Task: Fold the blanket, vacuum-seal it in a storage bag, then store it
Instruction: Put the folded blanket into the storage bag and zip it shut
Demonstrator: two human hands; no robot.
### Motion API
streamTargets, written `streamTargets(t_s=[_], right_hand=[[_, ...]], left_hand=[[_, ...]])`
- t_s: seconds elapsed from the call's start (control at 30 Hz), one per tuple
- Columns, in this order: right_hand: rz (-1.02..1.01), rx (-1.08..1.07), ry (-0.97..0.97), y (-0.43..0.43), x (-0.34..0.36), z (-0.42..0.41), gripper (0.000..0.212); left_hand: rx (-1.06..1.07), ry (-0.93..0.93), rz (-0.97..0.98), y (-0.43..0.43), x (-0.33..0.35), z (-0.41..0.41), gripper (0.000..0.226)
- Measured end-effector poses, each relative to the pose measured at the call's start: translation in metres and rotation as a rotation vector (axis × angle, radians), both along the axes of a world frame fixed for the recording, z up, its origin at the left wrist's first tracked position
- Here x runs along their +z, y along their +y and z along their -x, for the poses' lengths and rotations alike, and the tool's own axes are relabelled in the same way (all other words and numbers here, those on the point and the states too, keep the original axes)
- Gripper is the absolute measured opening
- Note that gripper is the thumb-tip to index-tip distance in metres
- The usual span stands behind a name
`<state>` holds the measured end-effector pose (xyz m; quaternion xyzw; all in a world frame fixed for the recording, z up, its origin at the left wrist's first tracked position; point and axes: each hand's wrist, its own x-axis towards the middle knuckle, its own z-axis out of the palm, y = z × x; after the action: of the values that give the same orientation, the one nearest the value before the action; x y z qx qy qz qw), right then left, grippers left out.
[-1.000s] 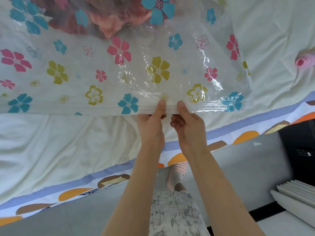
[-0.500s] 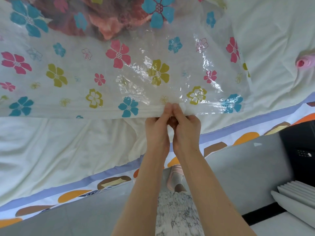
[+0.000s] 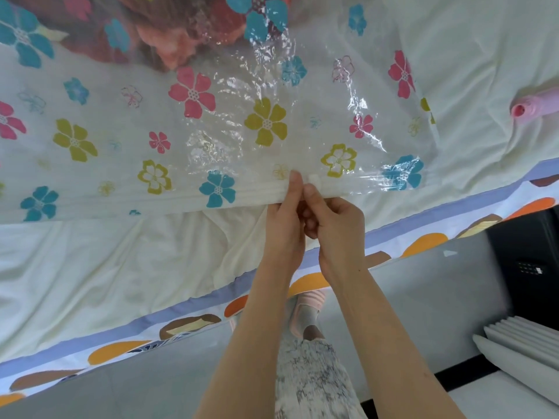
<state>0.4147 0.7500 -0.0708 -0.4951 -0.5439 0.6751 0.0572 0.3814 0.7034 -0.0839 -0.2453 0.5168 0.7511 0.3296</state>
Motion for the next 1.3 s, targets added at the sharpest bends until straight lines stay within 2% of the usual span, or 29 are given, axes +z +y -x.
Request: streamTargets(t_s=[0.1,0.23,0.43,0.53,0.87,1.07,1.13,1.2,1.3], right_hand=[[-0.055,0.102,0.021,0.002,0.000,0.001,0.047],[-0.084,0.187,0.036,-0.005,0.002,0.000,0.055],[0.070,-0.006,0.139,-0.015,0.004,0.001,0.058],[0.122,-0.072,0.185,-0.015,0.006,0.002,0.052],[0.132,-0.183,0.172,-0.005,0.005,0.000,0.053],[0.176,-0.258,0.181,0.004,0.005,-0.004,0.046],[0.229,-0.236,0.197,0.009,0.004,-0.005,0.036],[0.280,-0.182,0.191,0.016,0.005,-0.006,0.017],[0.295,-0.225,0.172,0.029,0.004,-0.007,0.015]], left_hand=[[-0.022,0.089,0.031,-0.003,-0.001,-0.001,0.029],[-0.062,0.179,0.150,-0.015,-0.001,-0.002,0.041],[-0.006,0.169,0.081,-0.018,0.008,0.001,0.040],[0.006,0.165,0.070,-0.016,0.010,0.000,0.041],[0.026,0.145,0.048,-0.015,0.010,0.001,0.046],[0.042,0.144,0.037,-0.013,0.008,0.001,0.050],[0.090,0.117,0.021,-0.012,0.006,0.000,0.043],[0.150,0.089,-0.004,-0.011,0.002,-0.002,0.024],[0.238,0.031,-0.040,-0.006,-0.004,-0.005,0.010]])
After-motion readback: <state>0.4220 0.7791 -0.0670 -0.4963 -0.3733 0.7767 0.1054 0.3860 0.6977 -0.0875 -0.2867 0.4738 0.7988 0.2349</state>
